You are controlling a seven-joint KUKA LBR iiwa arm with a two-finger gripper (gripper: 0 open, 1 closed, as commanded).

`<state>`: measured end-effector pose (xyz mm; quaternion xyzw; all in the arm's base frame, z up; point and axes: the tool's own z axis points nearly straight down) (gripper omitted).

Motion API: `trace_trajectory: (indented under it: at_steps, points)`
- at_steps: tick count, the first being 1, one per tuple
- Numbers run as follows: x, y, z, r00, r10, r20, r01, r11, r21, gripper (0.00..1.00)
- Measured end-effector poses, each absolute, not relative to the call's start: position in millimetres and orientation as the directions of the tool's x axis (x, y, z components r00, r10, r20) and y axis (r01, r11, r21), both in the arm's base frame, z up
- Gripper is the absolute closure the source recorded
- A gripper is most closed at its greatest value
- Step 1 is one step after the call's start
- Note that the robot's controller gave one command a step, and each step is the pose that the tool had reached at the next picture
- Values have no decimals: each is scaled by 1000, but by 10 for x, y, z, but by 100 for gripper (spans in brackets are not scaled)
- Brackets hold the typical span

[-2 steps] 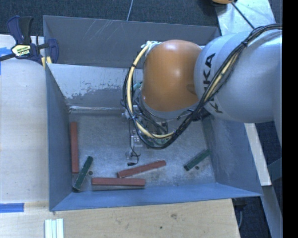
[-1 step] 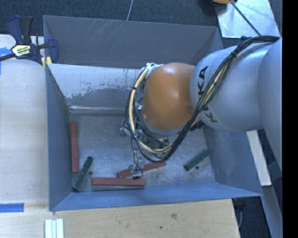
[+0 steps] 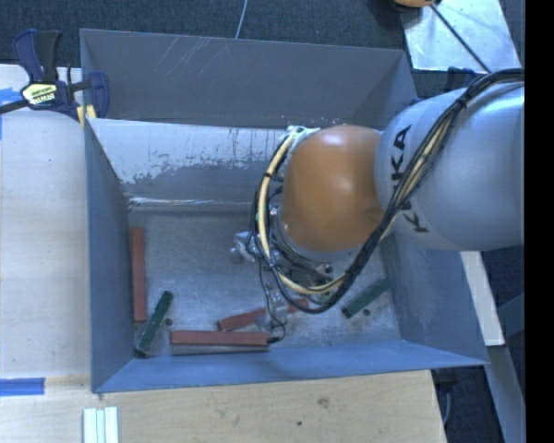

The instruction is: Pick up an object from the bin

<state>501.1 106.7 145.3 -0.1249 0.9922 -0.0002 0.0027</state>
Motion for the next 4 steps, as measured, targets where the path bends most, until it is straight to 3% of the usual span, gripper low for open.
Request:
trace_trajectory:
  at_steps: [1, 2, 3, 4]
  points:
    - [5051, 1040, 975, -971, -238, 2, -238, 971, 0, 0]
    - [4995, 1179, 804, -954, -299, 0, -299, 954, 0, 0]
    - [5028, 1216, 729, -987, -163, 3, -163, 987, 1, 100]
    - [5029, 1216, 729, -987, -163, 3, -163, 987, 1, 100]
